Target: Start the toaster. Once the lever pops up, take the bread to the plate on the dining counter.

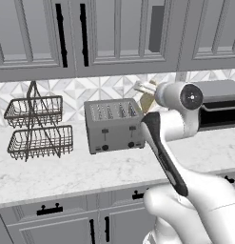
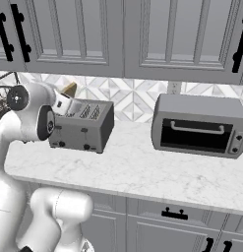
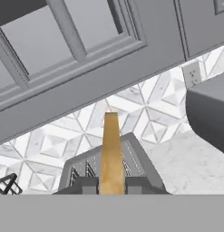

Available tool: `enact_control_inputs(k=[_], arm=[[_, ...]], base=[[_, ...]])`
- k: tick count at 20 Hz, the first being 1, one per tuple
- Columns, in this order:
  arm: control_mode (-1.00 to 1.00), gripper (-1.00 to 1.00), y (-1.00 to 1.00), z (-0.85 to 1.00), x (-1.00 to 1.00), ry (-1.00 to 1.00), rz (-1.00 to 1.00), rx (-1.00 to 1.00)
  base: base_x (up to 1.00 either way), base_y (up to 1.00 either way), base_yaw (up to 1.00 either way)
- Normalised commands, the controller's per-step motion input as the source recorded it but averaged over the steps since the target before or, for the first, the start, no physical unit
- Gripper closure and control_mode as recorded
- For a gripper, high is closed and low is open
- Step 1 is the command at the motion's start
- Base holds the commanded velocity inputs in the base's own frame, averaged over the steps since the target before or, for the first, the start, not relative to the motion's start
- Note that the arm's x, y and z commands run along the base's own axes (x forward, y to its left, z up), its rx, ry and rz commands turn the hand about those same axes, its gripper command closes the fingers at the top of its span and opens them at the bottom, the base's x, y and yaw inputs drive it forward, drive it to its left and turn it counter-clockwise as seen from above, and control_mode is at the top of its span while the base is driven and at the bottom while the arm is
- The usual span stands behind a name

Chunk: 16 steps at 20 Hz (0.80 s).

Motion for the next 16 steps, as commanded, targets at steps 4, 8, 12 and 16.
enact_control_inputs(k=[4,8,12,16], arm=[[-1.00,1.00,-0.04,0.13,-1.00,0.31,0.00,0.01],[-1.00,1.00,-0.22,0.00,-0.99,0.28,0.00,0.00],[-1.00,1.00,-0.43,0.06,-0.62,0.22,0.00,0.00],[-1.00,1.00,-0.42,0.21,-0.40,0.14,0.00,0.00]], base=[[0.00,0.00,0.00],[0.00,0.00,0.00],[0.00,0.00,0.00],[0.00,0.00,0.00]])
